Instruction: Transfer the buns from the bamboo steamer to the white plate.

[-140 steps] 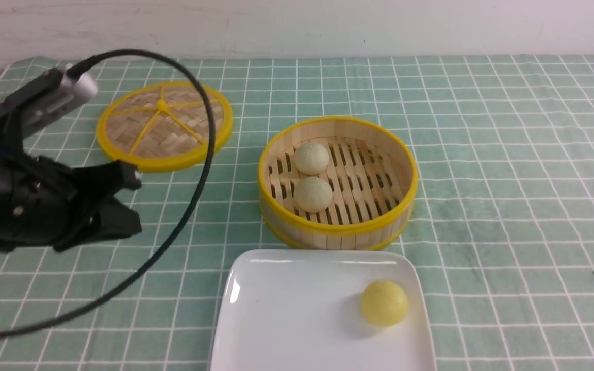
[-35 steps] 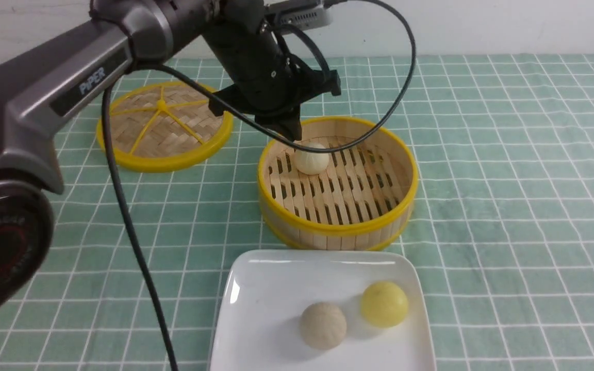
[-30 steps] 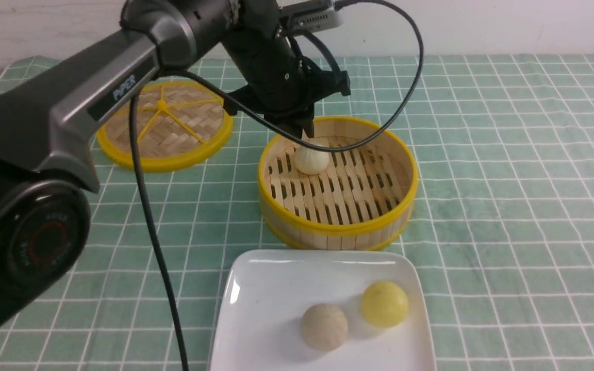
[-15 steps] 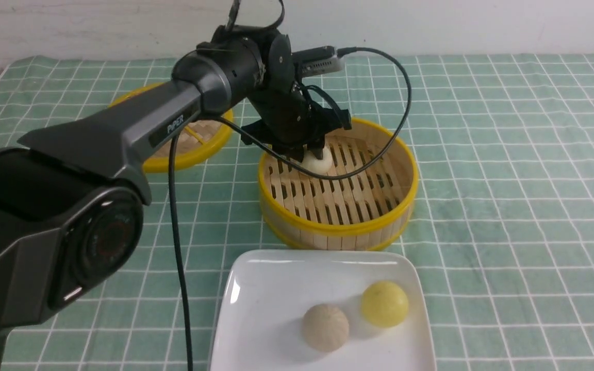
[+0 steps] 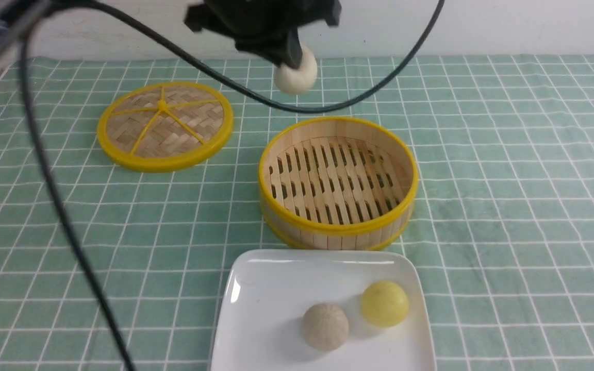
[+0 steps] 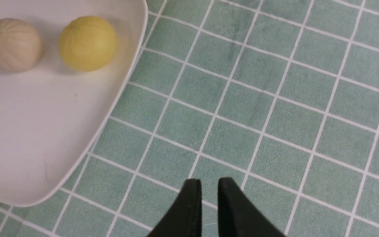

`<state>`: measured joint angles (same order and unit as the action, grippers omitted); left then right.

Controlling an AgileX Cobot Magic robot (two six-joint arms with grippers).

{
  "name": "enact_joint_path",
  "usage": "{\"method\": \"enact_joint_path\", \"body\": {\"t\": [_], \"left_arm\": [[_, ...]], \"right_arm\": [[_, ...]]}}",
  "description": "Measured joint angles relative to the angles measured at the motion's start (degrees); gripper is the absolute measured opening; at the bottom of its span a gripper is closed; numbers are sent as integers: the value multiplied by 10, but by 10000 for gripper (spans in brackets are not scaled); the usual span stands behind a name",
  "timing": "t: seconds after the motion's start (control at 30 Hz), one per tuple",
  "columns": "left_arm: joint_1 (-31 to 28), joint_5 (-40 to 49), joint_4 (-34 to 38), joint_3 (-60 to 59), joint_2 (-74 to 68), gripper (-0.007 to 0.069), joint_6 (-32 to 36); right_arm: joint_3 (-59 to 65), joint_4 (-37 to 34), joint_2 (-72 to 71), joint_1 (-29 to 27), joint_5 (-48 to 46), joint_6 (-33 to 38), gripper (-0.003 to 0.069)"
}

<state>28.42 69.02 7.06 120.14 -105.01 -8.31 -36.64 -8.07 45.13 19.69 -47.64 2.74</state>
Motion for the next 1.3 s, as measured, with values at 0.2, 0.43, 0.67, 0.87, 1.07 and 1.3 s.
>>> {"method": "enact_joint_path", "body": {"t": [0.2,0.43,0.67,0.87,1.07,1.3], "left_arm": [[7,21,1,-111,162,29,-16],[89,-26,8,-419,234,29,-56],[168,-234,11,-652,220,34,-152],[170,-322,-9,-717,221,76,-202],[170,-346,-19,-725,222,252,-210],[170,-351,-19,-725,222,481,-212]], "right_arm": [[0,-1,0,0,1,0,108],[0,-3,0,0,1,0,112],[0,-3,0,0,1,0,117],[-1,-1,-4,0,-1,0,118],[-50,14,-53,0,-81,0,110],[-96,38,-178,0,-189,-2,8]]}}
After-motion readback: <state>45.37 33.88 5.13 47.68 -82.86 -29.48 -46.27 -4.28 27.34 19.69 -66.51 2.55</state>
